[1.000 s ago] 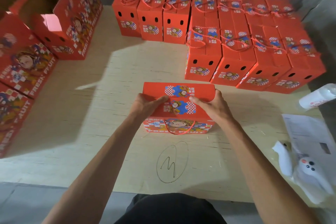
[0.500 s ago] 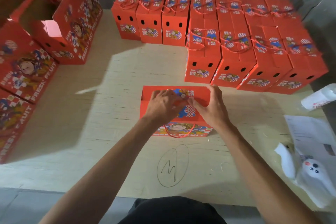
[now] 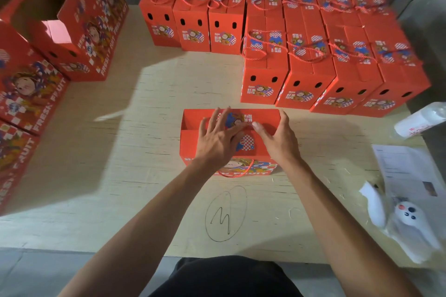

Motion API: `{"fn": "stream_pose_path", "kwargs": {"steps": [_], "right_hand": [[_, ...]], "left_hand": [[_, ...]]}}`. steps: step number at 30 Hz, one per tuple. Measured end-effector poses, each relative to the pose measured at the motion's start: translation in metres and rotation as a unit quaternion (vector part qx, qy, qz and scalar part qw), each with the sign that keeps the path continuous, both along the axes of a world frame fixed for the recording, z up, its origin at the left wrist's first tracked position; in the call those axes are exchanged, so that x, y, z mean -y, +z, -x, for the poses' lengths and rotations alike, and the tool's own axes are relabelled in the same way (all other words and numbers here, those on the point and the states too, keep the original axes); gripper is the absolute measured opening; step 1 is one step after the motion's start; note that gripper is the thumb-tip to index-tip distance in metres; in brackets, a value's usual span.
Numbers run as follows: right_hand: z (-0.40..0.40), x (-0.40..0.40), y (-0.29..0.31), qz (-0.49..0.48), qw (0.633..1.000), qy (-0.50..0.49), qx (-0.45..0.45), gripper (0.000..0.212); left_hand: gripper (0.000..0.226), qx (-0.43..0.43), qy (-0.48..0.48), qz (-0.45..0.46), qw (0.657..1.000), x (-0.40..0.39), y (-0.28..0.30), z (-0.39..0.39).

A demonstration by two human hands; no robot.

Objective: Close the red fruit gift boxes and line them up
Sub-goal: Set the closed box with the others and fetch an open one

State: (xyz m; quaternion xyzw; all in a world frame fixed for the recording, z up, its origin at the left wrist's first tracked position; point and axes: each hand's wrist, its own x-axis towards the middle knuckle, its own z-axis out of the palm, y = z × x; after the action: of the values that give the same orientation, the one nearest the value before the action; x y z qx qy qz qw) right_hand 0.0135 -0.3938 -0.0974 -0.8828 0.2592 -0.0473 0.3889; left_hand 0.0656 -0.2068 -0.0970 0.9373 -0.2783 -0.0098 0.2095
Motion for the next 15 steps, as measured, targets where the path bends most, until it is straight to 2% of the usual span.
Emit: {"fn": "stream_pose_path", "kwargs": {"steps": [3,6,8,10,12,15], "right_hand": [[0.004,0.005,0.000,-0.057,0.998,-0.003,0.012,0.092],[0.005,0.006,0.000,-0.085,0.996,-0.003,0.039,0.086],[0.005,0.006,0.001,-0.096,0.995,-0.012,0.036,0.085],[0.006,0.006,-0.001,-0.112,0.993,-0.025,0.028,0.081],[0.007,0.007,-0.003,-0.117,0.992,-0.035,0.011,0.078],[0.002,0.013,0.003,-0.115,0.993,0.003,-0.029,0.091]], "left_hand": [[0.093,-0.119,0.091,-0.066,0.987,0.000,0.005,-0.013],[0.145,-0.192,0.197,-0.104,0.956,-0.010,0.018,-0.027],[0.160,-0.223,0.225,-0.098,0.943,-0.011,0.025,-0.028],[0.161,-0.245,0.262,-0.039,0.933,-0.018,0.025,-0.026],[0.151,-0.275,0.310,0.047,0.909,-0.036,0.017,-0.029],[0.110,-0.349,0.317,0.153,0.868,-0.061,0.002,-0.032]]}}
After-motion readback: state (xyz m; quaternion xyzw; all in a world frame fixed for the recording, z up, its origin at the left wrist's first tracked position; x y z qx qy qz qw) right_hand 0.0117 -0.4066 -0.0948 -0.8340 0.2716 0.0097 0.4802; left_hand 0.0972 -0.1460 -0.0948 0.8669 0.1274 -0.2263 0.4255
